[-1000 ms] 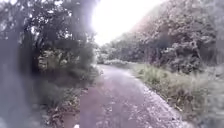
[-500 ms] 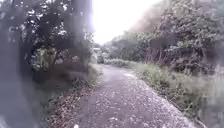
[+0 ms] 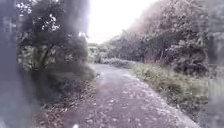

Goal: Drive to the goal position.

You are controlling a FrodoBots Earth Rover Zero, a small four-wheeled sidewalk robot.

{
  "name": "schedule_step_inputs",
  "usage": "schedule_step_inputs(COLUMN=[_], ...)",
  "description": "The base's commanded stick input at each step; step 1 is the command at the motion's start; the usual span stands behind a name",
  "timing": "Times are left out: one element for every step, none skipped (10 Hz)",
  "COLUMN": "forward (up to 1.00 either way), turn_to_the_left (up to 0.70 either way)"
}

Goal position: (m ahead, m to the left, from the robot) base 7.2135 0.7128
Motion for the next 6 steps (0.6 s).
schedule_step_inputs(forward=[0.85, 0.85, 0.85, 0.85, 0.85, 0.85], turn_to_the_left=[0.01, 0.01, 0.01, -0.03, -0.13, -0.22])
